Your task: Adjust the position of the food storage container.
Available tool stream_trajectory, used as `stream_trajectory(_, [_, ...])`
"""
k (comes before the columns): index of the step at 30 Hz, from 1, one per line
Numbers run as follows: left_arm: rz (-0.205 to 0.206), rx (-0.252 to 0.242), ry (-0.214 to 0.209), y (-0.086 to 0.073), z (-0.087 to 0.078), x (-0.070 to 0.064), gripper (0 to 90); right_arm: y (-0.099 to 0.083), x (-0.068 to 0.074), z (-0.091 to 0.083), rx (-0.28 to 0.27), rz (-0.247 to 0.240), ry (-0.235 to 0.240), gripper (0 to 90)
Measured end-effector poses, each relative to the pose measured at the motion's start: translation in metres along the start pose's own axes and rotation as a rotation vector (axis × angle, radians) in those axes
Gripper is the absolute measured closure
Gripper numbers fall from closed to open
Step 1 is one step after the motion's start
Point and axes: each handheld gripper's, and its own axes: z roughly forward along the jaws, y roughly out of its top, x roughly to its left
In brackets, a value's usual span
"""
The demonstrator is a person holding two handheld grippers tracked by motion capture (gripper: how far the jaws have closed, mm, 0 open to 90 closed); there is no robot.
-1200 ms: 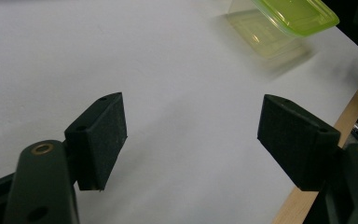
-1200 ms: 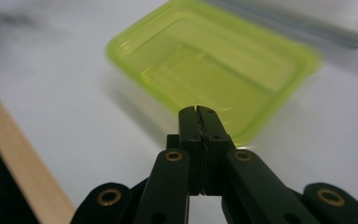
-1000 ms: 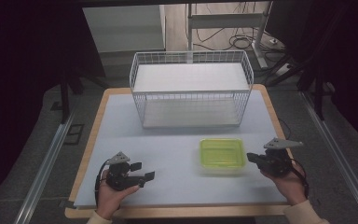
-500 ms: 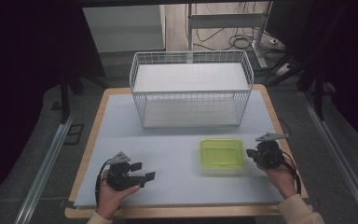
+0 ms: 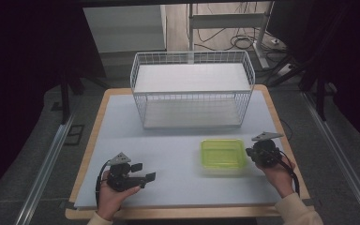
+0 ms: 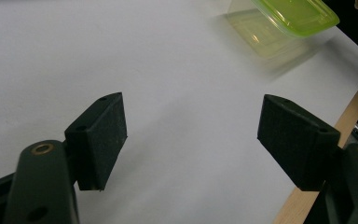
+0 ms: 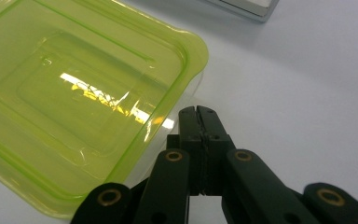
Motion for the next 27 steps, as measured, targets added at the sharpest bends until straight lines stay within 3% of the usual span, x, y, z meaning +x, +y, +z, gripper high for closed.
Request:
stream_trajectory(12, [0.001, 0.007, -0.001, 0.0, 0.002, -0.001, 23.5, 0.005, 0.007, 0.005, -0.004, 0.003, 0.041, 89.8])
stream_trajectory(27, [0.0, 0.004, -0.001, 0.0, 0.0, 0.0, 23.5, 0.019, 0.044, 0.018, -0.018, -0.057, 0.1, 89.8])
